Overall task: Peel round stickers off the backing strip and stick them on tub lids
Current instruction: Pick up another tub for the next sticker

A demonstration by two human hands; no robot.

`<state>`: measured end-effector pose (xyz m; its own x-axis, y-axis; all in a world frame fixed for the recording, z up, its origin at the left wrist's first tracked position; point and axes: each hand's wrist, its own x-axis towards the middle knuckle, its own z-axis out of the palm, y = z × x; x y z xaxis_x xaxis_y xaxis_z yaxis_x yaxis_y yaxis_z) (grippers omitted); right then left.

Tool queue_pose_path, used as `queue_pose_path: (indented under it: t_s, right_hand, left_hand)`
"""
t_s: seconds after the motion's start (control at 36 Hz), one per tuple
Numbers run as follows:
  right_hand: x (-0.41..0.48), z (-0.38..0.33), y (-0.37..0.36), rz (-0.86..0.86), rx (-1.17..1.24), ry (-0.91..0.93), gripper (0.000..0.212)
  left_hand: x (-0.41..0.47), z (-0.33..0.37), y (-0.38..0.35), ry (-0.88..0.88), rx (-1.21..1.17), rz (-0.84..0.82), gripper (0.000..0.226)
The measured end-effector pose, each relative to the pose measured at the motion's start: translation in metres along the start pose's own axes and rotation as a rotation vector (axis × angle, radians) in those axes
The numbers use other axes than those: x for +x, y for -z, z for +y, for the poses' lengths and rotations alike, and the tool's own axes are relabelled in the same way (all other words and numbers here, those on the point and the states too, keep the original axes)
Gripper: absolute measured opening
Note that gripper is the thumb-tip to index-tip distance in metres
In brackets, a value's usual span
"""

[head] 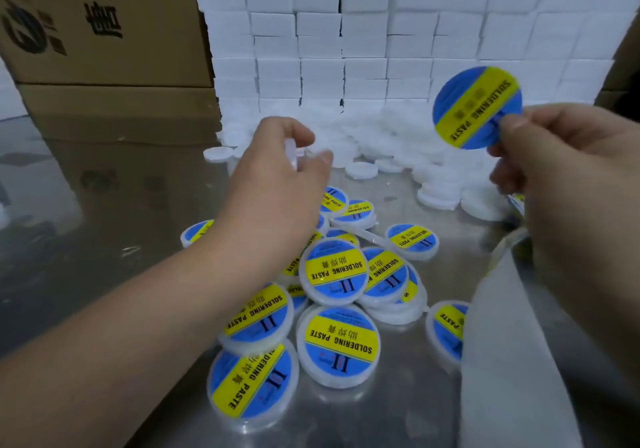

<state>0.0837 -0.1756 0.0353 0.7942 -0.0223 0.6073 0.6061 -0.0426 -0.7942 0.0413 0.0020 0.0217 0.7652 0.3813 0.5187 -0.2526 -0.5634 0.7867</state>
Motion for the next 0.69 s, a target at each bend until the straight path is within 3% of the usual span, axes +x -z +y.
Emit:
queue_pose_path:
  t_s: [0.08, 0.19, 0.42, 0.47, 0.69]
  right_hand:
    - [-0.009, -0.002, -0.005, -0.166, -0.067, 0.05, 0.013]
    - [-0.021, -0.003, -0.012, -0.477, -0.121, 0.048, 0.012]
    - [-0.018, -0.003, -0.011, -0.49, -0.121, -0.011, 0.017]
    - [-0.019, -0.004, -0.012, -0.505, -0.101, -0.015, 0.019]
    - [-0.019, -0.003, -0.012, -0.523, -0.101, -0.032, 0.018]
  left_hand:
    - [0.0, 0.006, -0.001, 0.128, -0.455, -0.048, 0.014]
    - [-0.006, 0.008, -0.003, 0.111, -0.556, -0.19, 0.021]
    - [-0.007, 0.007, -0.004, 0.263, -0.881, -0.423, 0.019]
    - [-0.008, 0.007, -0.003, 0.277, -0.933, -0.48, 0.028]
    - [-0.015, 0.007, -0.007, 0.236, -0.917, -0.54, 0.03]
